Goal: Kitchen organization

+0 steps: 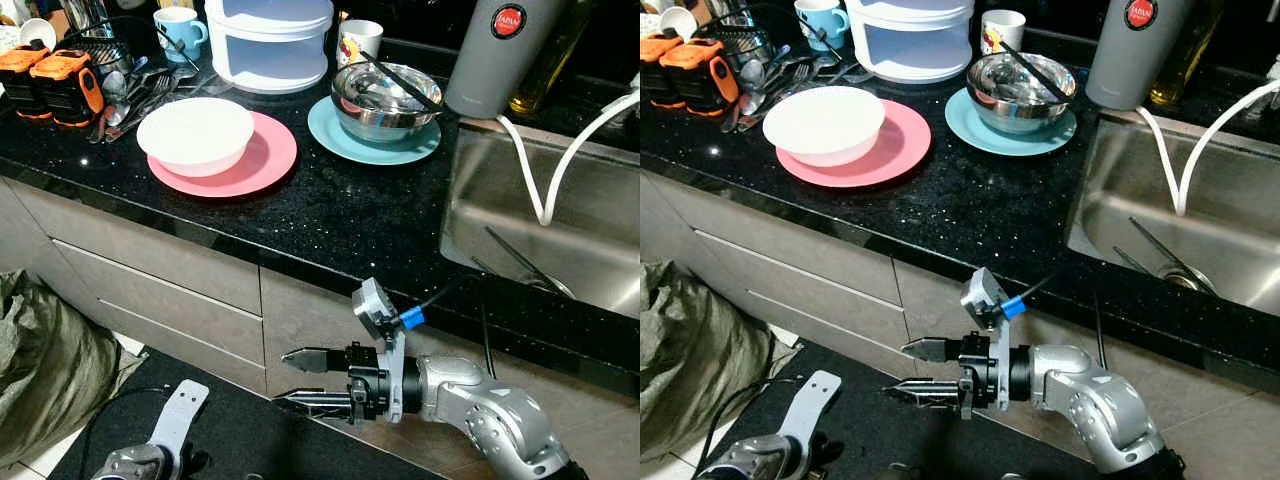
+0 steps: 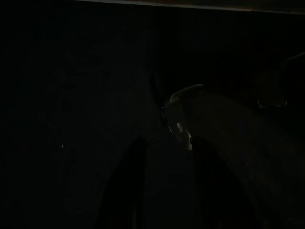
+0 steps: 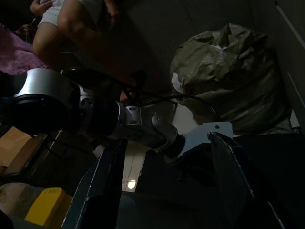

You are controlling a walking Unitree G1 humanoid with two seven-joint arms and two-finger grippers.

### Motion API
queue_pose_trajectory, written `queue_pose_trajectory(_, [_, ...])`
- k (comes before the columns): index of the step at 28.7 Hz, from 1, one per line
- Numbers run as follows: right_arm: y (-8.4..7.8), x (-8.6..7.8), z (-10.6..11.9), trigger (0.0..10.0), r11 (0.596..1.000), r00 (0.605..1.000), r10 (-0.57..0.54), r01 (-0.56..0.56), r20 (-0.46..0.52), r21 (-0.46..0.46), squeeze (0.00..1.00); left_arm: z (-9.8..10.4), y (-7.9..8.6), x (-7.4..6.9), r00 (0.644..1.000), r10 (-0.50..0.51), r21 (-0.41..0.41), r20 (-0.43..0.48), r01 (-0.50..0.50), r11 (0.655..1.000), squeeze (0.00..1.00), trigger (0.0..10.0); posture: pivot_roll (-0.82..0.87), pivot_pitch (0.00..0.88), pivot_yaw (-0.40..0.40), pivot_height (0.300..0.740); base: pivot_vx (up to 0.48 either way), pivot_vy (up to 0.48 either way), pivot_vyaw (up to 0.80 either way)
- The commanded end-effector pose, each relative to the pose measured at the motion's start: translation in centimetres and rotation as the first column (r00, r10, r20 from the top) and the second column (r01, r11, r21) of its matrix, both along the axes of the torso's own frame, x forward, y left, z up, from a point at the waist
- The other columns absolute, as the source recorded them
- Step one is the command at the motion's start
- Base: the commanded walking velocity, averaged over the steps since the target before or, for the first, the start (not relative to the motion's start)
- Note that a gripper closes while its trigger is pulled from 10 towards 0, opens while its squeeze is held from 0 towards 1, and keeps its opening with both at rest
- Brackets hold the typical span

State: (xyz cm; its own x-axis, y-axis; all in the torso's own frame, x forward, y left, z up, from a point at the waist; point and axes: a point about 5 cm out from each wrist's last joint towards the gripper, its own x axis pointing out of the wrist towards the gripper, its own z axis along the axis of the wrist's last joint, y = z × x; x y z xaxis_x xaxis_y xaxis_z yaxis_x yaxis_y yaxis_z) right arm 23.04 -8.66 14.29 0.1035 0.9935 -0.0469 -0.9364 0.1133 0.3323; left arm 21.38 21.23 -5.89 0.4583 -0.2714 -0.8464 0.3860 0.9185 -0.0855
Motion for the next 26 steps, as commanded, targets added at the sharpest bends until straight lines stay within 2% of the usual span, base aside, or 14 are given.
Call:
queue_pose_trajectory(1, [0.06,-0.2,0.01,10.0,1.0,1.0,0.016,-0.016,-0.008,0.002,0.0,-0.47,0.36,-0.89,0.999,0.012,0.011,-0.033,-0.011,1.0,0.0,10.0,0.02,0.151,-0.026,0.74,0.0,0.0,0.0])
queue_pose_trajectory(26, [-0.64,0.26,-0.12,10.0,1.0,1.0,-0.01,0.009,-0.015,-0.017,0.0,-0.43,-0.37,-0.56,1.0,0.001,-0.004,-0.027,-0.002,1.0,0.0,10.0,-0.01,0.138,-0.025,0.74,0.0,0.0,0.0])
